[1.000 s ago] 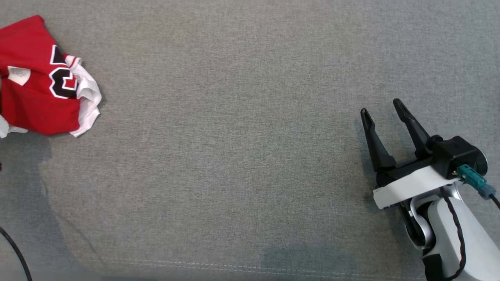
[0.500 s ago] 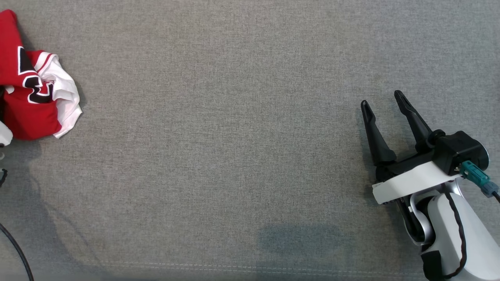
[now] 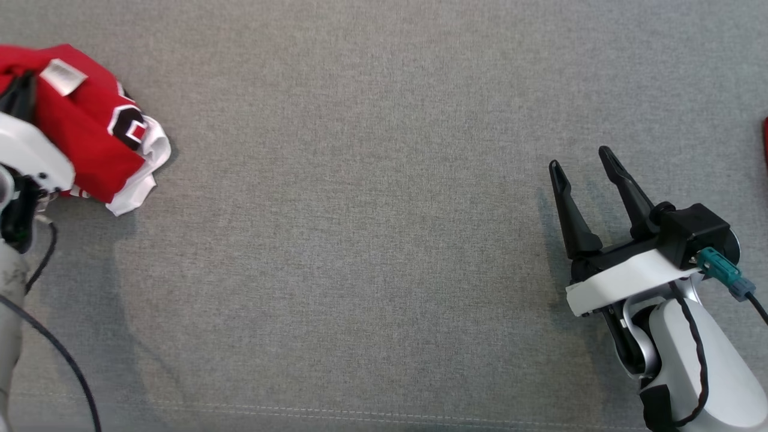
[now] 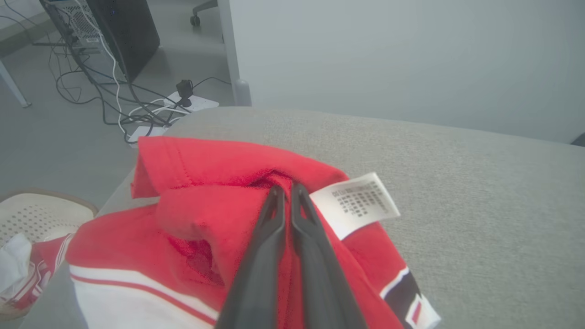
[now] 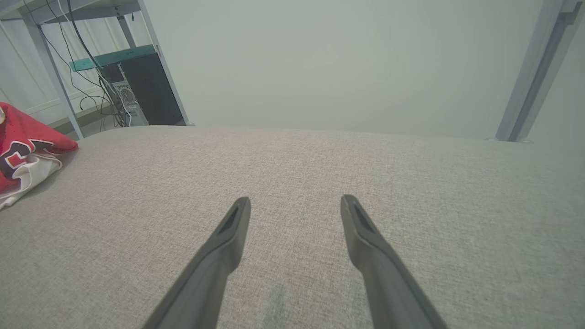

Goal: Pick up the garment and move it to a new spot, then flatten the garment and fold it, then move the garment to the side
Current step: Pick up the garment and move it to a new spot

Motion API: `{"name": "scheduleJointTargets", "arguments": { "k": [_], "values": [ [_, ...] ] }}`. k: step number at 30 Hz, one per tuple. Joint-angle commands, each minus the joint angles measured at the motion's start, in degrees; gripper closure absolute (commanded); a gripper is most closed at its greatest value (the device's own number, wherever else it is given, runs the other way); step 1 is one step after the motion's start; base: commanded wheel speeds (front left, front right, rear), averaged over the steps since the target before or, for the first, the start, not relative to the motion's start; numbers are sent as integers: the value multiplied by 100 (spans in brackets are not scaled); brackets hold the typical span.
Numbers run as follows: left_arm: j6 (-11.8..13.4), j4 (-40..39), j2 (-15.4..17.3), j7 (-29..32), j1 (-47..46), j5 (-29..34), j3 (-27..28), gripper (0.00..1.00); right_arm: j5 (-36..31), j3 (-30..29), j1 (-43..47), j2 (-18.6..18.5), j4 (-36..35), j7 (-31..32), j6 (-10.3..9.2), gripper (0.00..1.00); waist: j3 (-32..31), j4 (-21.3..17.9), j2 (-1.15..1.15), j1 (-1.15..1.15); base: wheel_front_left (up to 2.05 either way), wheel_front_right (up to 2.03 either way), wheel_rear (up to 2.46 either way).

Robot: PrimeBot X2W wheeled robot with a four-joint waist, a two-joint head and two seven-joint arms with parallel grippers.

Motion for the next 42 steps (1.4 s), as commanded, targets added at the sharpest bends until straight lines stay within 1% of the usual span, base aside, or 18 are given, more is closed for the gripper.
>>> {"name": "scheduleJointTargets", "arguments": {
  "k": [1,4,9,16,21,25,29,31,33,34,35,38,40,42],
  "values": [
    [-38,-205,290,-62,-61,5,74,100,55,104,101,30,-82,-67,24,0,-99,19,0,0,0,0,0],
    [-40,-669,172,-220,74,-35,-173,100,113,140,145,40,-9,-87,24,0,-253,19,0,0,0,0,0],
    [-41,-1474,-160,-356,387,-31,-593,100,205,182,244,80,92,-111,24,0,-505,-36,0,0,0,0,0],
    [-41,-2501,-1022,-307,809,140,-1444,100,336,172,349,101,188,-128,24,0,-680,-234,0,0,0,0,0],
    [-41,-2753,-1663,-329,824,263,-2001,100,375,164,379,129,191,-131,24,0,-692,-449,0,0,0,0,0],
    [-41,-2945,-2030,-432,650,271,-2527,100,386,154,420,161,182,-131,24,0,-705,-625,0,0,0,0,0],
    [-37,-3223,-2174,-734,309,47,-3002,100,401,170,444,219,196,-132,24,0,-714,-829,0,0,0,0,0],
    [29,-3298,-2182,-889,114,-3,-3035,100,407,172,448,244,199,-132,24,0,-701,-890,0,0,0,0,0],
    [140,-3362,-2184,-1015,-104,-30,-3027,100,411,156,454,266,200,-132,24,0,-676,-925,0,0,0,0,0],
    [140,-3362,-2184,-1015,-104,-30,-3027,100,411,156,454,266,200,-132,24,0,-676,-925,0,0,0,0,0],
    [191,-3381,-2184,-1063,-207,-38,-2992,100,409,149,456,278,196,-132,24,0,-659,-938,0,0,0,0,0],
    [339,-3316,-2183,-1146,-439,39,-2768,100,405,122,463,308,187,-132,24,0,-611,-949,0,0,0,0,0],
    [375,-3154,-2106,-1164,-485,95,-2630,100,403,97,467,321,182,-132,24,0,-582,-938,0,0,0,0,0],
    [351,-2952,-2006,-1173,-457,156,-2591,100,399,66,467,326,180,-132,24,0,-555,-911,0,0,0,0,0]
  ]
}}
